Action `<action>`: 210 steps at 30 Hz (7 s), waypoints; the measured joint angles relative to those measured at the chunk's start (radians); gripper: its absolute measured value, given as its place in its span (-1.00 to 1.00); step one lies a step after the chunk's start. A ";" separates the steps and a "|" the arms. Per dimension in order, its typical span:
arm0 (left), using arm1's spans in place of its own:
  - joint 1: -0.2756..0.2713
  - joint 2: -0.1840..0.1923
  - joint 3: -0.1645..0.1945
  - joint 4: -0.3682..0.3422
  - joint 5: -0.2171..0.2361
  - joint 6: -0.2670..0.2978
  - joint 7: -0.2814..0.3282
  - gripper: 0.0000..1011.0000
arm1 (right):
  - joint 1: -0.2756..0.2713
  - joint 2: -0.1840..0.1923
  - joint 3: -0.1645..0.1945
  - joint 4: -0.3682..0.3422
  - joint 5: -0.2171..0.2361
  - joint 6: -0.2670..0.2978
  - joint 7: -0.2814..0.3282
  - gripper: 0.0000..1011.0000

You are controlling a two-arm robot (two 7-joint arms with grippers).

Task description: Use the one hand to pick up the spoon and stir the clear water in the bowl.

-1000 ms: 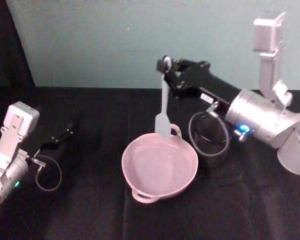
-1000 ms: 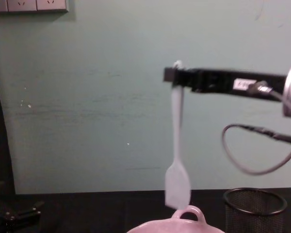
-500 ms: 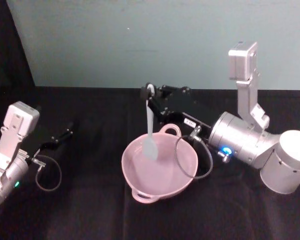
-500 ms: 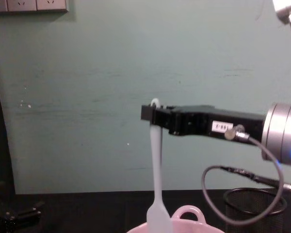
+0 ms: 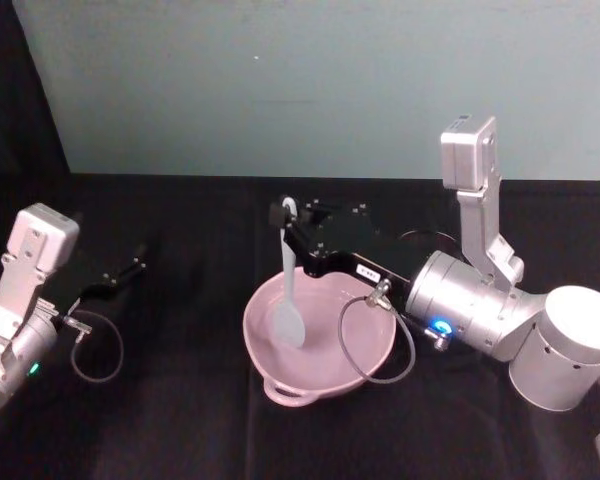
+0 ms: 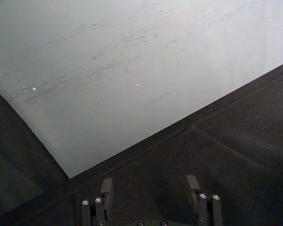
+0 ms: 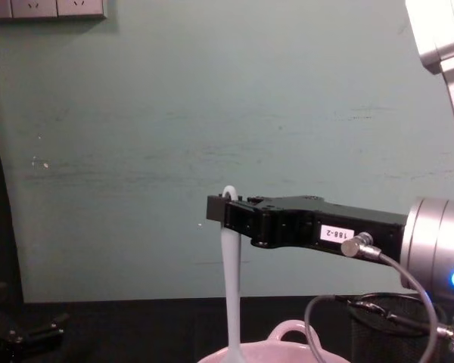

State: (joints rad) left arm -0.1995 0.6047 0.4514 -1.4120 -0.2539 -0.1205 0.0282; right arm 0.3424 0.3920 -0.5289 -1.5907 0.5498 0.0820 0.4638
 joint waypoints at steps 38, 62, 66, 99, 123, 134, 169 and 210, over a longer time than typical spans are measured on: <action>0.000 0.000 0.000 0.000 0.000 0.000 0.000 0.99 | -0.032 0.029 0.086 0.026 -0.030 -0.011 -0.038 -0.77; 0.000 0.000 0.000 0.000 0.000 0.000 0.000 0.99 | -0.010 -0.017 -0.014 -0.003 -0.059 0.023 0.012 -0.77; 0.000 0.000 0.000 0.000 0.000 0.000 0.000 0.99 | 0.006 -0.044 -0.013 0.044 -0.046 0.002 0.018 -0.77; 0.000 0.000 0.000 0.000 0.000 0.000 0.000 0.99 | -0.084 0.049 0.117 -0.013 -0.028 -0.020 -0.045 -0.77; 0.000 0.000 0.000 0.000 0.000 0.000 0.000 0.99 | -0.017 -0.032 -0.003 0.008 -0.066 0.000 0.009 -0.77; 0.000 0.000 0.000 0.000 0.000 0.000 0.000 0.99 | 0.062 -0.085 0.009 0.158 -0.050 -0.031 0.022 -0.77; 0.000 0.000 0.000 0.000 0.000 0.000 0.000 0.99 | -0.057 -0.028 0.030 -0.013 -0.056 -0.024 -0.014 -0.77; 0.000 0.000 0.000 0.000 0.000 0.000 0.000 0.99 | -0.106 -0.010 0.126 0.035 -0.033 -0.143 0.007 -0.77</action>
State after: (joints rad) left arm -0.1995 0.6047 0.4514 -1.4120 -0.2539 -0.1205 0.0283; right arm 0.2367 0.3820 -0.4029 -1.5557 0.5173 -0.0607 0.4711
